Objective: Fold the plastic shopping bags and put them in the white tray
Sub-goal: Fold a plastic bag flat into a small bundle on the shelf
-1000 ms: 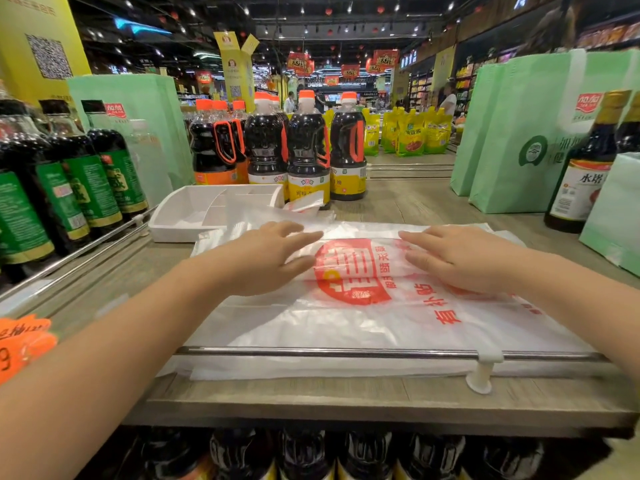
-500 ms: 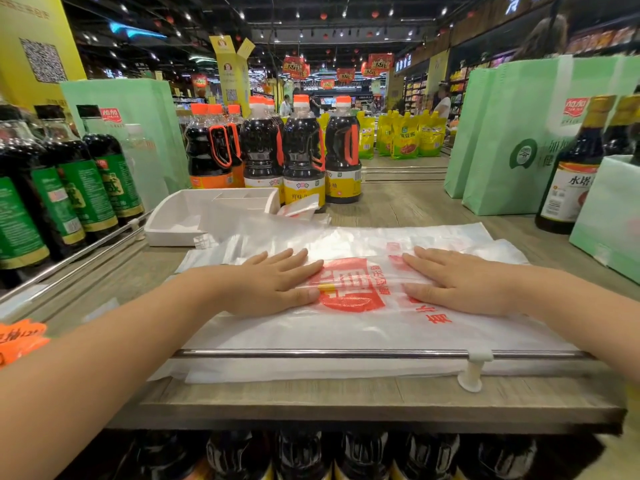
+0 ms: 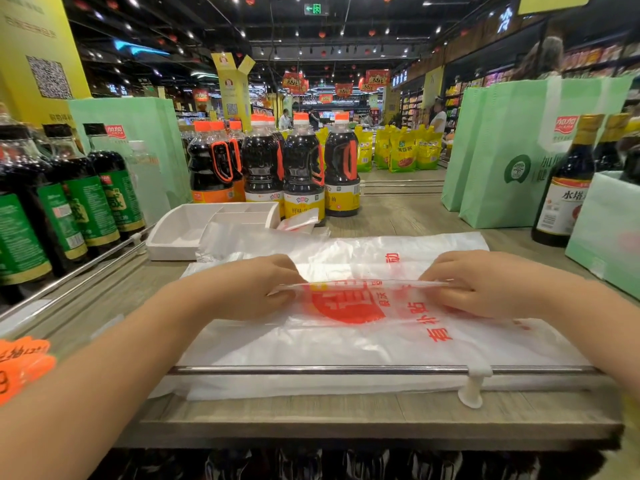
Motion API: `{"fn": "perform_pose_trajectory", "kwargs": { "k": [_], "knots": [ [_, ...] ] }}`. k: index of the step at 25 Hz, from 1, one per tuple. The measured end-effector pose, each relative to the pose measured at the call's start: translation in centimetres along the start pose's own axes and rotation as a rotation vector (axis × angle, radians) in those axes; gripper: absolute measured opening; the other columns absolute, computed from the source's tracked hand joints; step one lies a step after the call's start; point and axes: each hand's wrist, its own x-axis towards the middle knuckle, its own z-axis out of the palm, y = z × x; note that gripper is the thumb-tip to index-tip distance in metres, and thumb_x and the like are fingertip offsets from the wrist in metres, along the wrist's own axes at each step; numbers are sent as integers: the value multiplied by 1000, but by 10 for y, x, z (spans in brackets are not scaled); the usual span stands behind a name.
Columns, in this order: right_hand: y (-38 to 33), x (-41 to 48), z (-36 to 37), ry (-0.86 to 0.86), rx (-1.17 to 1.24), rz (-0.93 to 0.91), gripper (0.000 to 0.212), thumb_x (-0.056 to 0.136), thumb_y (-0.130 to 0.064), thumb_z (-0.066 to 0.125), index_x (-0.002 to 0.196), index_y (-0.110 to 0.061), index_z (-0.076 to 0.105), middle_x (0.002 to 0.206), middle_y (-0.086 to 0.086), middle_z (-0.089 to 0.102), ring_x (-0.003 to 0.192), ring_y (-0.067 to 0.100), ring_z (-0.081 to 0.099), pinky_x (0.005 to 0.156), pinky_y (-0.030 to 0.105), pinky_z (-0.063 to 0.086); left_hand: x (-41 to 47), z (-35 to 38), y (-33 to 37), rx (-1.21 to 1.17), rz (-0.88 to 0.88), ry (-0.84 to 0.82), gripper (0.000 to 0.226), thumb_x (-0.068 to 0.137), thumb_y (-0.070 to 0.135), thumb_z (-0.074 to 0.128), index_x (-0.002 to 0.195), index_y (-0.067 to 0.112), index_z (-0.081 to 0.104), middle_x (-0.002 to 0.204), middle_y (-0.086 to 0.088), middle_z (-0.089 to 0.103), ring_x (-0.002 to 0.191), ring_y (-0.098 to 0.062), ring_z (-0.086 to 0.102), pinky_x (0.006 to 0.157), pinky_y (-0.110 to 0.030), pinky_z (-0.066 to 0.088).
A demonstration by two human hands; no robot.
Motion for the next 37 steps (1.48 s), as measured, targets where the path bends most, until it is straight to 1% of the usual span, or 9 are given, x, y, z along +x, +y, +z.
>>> {"fn": "perform_pose_trajectory", "kwargs": {
  "k": [3, 7, 12, 14, 17, 23, 28, 33, 37],
  "knots": [
    [6, -4, -9, 79, 81, 16, 44, 85, -75, 40, 114, -47, 59, 101, -22, 66, 93, -1, 60, 80, 27, 50, 0, -10, -8, -73, -44, 44, 38, 97, 51, 51, 124, 28, 64, 108, 12, 65, 91, -6, 60, 84, -30, 47],
    [5, 2, -22, 263, -23, 34, 55, 78, -80, 40, 121, -47, 50, 74, -12, 69, 64, -1, 60, 69, 28, 53, 7, -23, -9, 16, -91, 223, 67, 73, 78, 40, 120, 35, 62, 73, 19, 55, 66, -3, 51, 60, -27, 38],
    [1, 17, -19, 281, -287, 67, 75, 79, -80, 7, 131, -39, 42, 55, -11, 54, 53, 3, 50, 55, 26, 46, 14, -21, -12, 163, -131, 279, 74, 77, 81, 22, 124, 34, 55, 101, 2, 71, 85, -23, 61, 70, -37, 49],
    [5, 26, -12, 302, -332, 60, 79, 81, -79, 0, 135, -36, 38, 63, -8, 62, 63, 11, 59, 68, 31, 50, 18, -18, -12, 209, -129, 278, 69, 84, 75, 21, 127, 31, 53, 116, 1, 70, 97, -25, 64, 79, -38, 49],
    [8, 35, -2, 312, -329, 54, 77, 87, -74, 2, 146, -34, 32, 103, -7, 68, 93, 18, 64, 93, 38, 44, 22, -10, -9, 219, -166, 212, 51, 100, 56, 30, 140, 29, 45, 137, 2, 57, 115, -25, 59, 100, -40, 40],
    [4, 30, 13, 58, -172, 115, 68, 96, -66, 13, 158, -37, 12, 153, -2, 40, 137, 21, 41, 109, 37, 35, 22, 6, -10, -53, -196, -24, 64, 99, 62, 19, 156, 35, 24, 155, 4, 36, 141, -19, 36, 116, -41, 29],
    [8, 26, 20, -115, -15, 146, 73, 93, -68, 9, 159, -36, 12, 165, -5, 19, 150, 17, 19, 122, 36, 16, 20, 12, -3, 60, -130, -81, 62, 102, 58, 17, 159, 36, 4, 166, 9, 14, 151, -12, 12, 123, -40, 8],
    [-4, 29, 20, -1, 63, 55, 58, 104, -52, 20, 158, -31, 21, 165, -11, 17, 150, 8, 16, 115, 20, 9, 24, 15, 6, 67, 0, -59, 52, 107, 43, 22, 158, 38, 12, 162, 20, -2, 151, -2, 0, 124, -38, -1],
    [-18, 32, 24, -40, 197, -14, 59, 101, -58, 19, 157, -37, 20, 163, -19, 18, 149, 2, 15, 118, 20, 6, 28, 22, 6, 24, -32, -90, 53, 107, 47, 17, 157, 42, 2, 166, 13, 0, 152, -5, -4, 124, -42, -3]
  ]
}}
